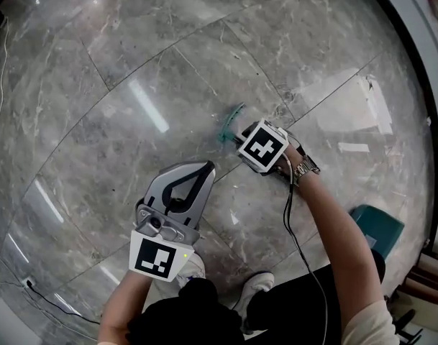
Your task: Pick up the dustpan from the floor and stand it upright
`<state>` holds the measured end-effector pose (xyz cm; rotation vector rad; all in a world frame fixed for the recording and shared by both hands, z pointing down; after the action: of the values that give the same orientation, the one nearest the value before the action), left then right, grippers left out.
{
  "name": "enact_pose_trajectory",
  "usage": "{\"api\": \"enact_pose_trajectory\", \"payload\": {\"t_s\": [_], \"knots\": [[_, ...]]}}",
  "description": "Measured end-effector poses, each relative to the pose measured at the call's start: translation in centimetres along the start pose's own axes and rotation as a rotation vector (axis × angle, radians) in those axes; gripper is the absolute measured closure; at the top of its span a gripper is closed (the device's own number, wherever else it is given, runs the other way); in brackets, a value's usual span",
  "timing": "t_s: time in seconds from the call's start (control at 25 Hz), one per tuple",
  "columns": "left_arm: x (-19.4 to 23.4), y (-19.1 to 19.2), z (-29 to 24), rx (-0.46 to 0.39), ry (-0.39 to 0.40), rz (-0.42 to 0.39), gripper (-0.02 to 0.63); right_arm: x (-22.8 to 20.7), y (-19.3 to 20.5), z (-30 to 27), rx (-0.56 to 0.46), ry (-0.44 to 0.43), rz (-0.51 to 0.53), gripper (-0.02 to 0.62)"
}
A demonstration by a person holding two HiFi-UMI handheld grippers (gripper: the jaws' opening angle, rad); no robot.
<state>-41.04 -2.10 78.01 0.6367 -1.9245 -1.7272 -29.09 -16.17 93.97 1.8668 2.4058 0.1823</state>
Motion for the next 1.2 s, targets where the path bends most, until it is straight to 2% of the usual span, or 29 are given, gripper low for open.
{"api": "enact_pose_trajectory", "payload": {"t_s": [0.08, 0.12, 0.28, 0.4, 0.64, 0.76, 0.88, 0.96, 1.08, 1.2], "knots": [[0.2, 0.1, 0.3, -0.003, -0.012, -0.001, 0.595, 0.2, -0.4, 0.3, -0.005, -0.070, -0.023, 0.495], [0.3, 0.1, 0.4, -0.001, -0.019, 0.003, 0.595, 0.2, -0.6, 0.4, -0.016, -0.077, -0.016, 0.495], [0.3, 0.3, 1.2, 0.017, -0.028, 0.009, 0.595, 0.5, -0.1, -0.8, 0.019, 0.040, 0.059, 0.495], [0.6, 0.9, 1.1, 0.021, -0.028, 0.006, 0.595, 0.4, -0.1, -1.5, 0.018, 0.089, 0.060, 0.495], [0.6, 1.7, -0.3, 0.005, -0.039, 0.027, 0.595, 0.5, 0.1, -1.3, -0.034, 0.098, 0.019, 0.500], [0.6, 1.3, -1.6, -0.016, -0.016, 0.003, 0.595, 0.4, 0.3, -0.8, -0.057, 0.092, 0.018, 0.502], [0.7, 0.6, -2.5, 0.023, 0.003, 0.009, 0.595, 0.1, 0.7, 0.2, -0.065, 0.098, -0.009, 0.502], [0.8, -1.2, -2.3, 0.049, -0.007, 0.044, 0.595, 0.1, 0.5, 2.5, -0.094, 0.104, -0.035, 0.503], [0.5, -6.4, -2.0, 0.034, -0.047, 0.096, 0.595, 0.0, 0.4, 8.2, -0.183, 0.107, -0.043, 0.505], [-0.9, -12.7, -2.7, 0.021, -0.045, 0.077, 0.595, -0.1, 1.7, 14.8, -0.270, 0.115, -0.054, 0.505]]}}
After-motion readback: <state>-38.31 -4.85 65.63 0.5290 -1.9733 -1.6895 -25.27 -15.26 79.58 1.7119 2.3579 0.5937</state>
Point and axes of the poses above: the fingertips, and each gripper's own axes: z backward along the fingers, x to its left, y out of its underside, the point moved 8 cm from there along z, backward along the fingers, and after that the axes turned 13 degrees about y, right-handed, at the moved point
